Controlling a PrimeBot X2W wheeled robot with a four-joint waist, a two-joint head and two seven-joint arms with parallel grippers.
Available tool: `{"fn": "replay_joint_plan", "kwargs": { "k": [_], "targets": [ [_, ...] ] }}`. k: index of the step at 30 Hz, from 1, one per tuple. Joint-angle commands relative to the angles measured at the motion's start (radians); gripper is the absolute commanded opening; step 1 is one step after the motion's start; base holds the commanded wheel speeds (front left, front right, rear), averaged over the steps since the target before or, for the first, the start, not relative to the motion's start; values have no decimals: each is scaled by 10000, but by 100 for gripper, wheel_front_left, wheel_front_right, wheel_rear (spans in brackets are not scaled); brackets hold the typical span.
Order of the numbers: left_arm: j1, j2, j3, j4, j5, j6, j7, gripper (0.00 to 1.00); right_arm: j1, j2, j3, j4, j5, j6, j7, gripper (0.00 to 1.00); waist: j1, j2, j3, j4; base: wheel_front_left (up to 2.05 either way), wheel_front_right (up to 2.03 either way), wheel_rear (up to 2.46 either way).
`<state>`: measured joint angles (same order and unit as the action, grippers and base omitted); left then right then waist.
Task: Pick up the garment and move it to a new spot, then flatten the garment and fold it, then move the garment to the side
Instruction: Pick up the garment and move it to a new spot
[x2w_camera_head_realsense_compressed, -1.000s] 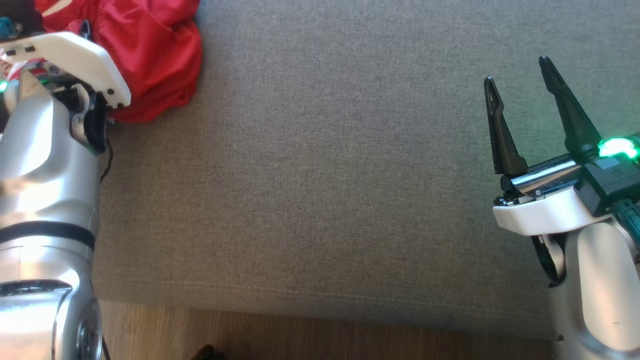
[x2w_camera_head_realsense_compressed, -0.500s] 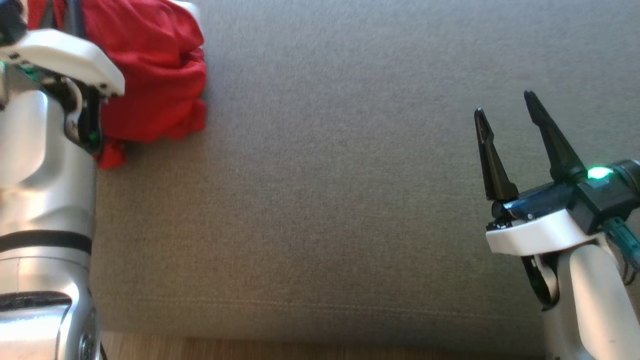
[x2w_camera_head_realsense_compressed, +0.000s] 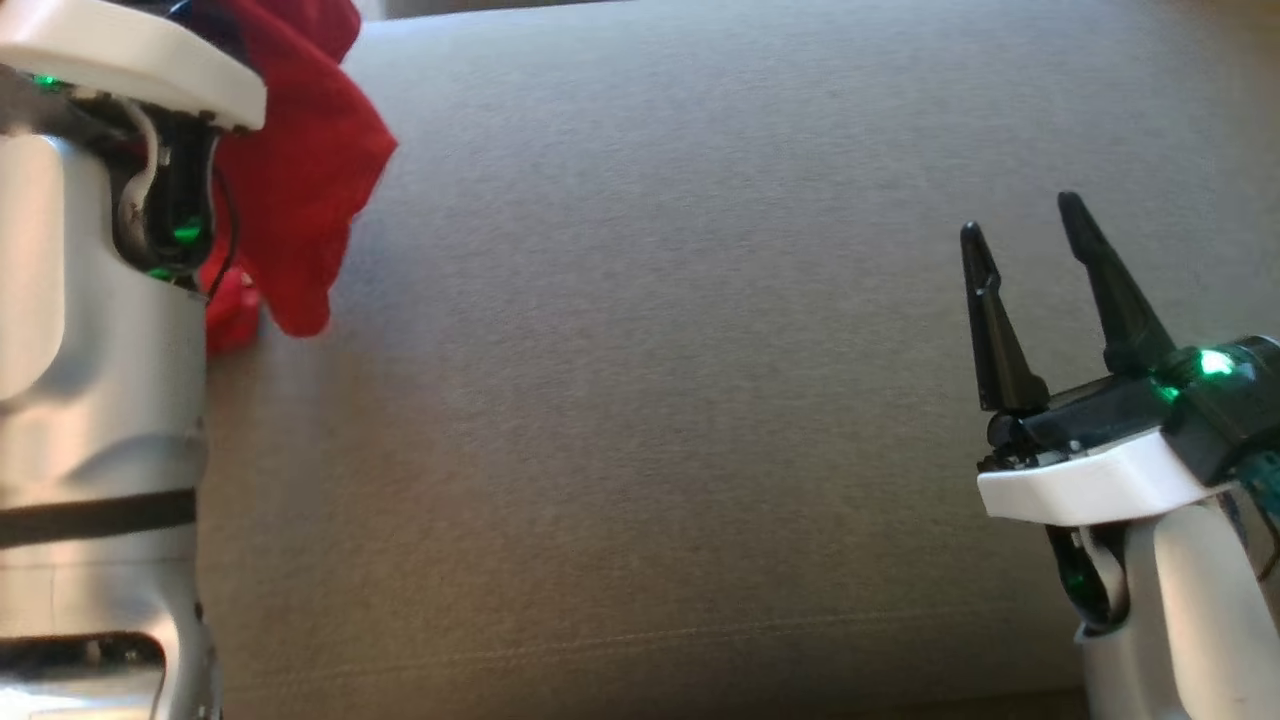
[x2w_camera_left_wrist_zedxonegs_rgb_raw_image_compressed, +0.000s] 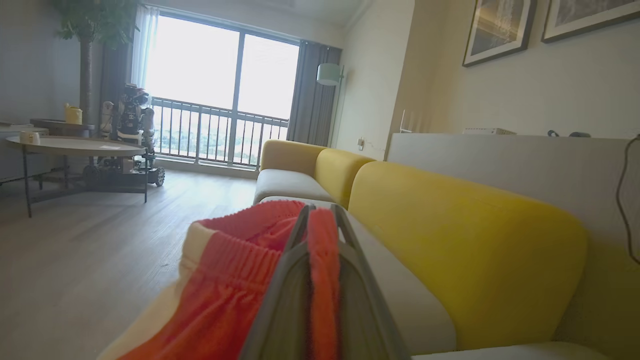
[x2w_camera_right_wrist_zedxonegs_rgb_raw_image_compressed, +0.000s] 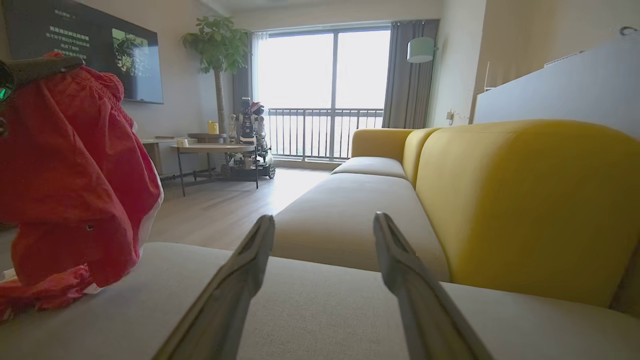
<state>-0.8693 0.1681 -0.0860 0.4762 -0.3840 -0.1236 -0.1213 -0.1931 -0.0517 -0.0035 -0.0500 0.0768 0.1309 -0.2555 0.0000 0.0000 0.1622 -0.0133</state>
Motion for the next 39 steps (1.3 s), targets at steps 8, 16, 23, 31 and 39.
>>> {"fn": "replay_joint_plan", "kwargs": {
  "k": [8,16,23,31,39],
  "targets": [
    [-45,-37,-587,-2294,-459,-56,1006,0,-243,14,201,-1004,454,-2,-63,100,0,0,-88,-1786,0,0,0],
    [7,-394,-1529,-2959,-756,-65,1110,0,-301,14,547,-1201,942,-2,-63,100,0,0,141,-3788,0,0,0],
    [-322,-342,-3064,-2843,-1192,-69,-400,0,-348,14,250,-1303,1184,-2,-63,100,0,0,857,-4540,0,0,0],
    [1220,-572,-3280,-1655,-363,-68,-1394,0,-399,14,365,-1301,985,-2,-63,100,0,0,1280,-4109,0,0,0],
    [3967,-954,-1764,-2361,165,-70,-1402,0,-387,14,239,-1307,528,-2,-63,100,0,0,1164,-3125,0,0,0]
  ]
}}
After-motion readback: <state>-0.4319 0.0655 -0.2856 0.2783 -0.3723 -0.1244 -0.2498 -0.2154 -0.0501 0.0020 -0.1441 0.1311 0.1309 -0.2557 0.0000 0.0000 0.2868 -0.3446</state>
